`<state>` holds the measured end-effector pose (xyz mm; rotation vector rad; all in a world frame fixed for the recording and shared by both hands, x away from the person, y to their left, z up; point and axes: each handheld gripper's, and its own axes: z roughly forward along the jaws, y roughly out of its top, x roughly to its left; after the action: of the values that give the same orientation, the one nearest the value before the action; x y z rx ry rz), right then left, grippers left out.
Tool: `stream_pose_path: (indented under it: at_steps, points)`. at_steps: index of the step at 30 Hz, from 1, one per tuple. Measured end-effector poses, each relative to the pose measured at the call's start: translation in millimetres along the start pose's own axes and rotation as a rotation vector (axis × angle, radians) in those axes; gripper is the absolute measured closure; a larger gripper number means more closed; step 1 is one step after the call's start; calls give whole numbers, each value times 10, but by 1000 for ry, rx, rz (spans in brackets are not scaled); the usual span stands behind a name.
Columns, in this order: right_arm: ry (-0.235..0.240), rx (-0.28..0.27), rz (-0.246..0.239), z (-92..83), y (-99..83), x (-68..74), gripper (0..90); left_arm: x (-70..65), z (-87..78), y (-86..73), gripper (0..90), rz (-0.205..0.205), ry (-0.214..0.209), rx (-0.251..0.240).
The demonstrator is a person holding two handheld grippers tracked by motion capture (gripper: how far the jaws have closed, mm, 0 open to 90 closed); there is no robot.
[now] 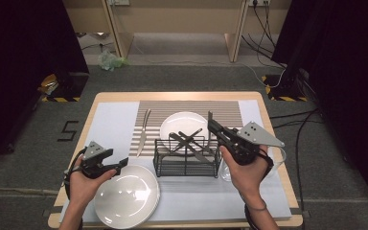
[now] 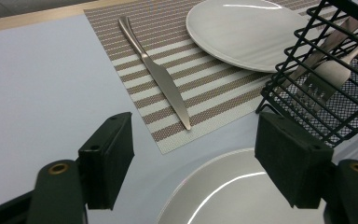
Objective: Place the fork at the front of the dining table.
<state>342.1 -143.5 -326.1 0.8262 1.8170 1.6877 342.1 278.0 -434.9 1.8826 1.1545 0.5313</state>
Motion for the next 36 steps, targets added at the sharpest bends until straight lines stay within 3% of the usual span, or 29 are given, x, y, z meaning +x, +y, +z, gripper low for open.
stream_pose_path:
  at_steps: [36]
  points:
    - [-2,-36,27,-15,70,-68,874,5,-7,-1,275,-4,3,0]
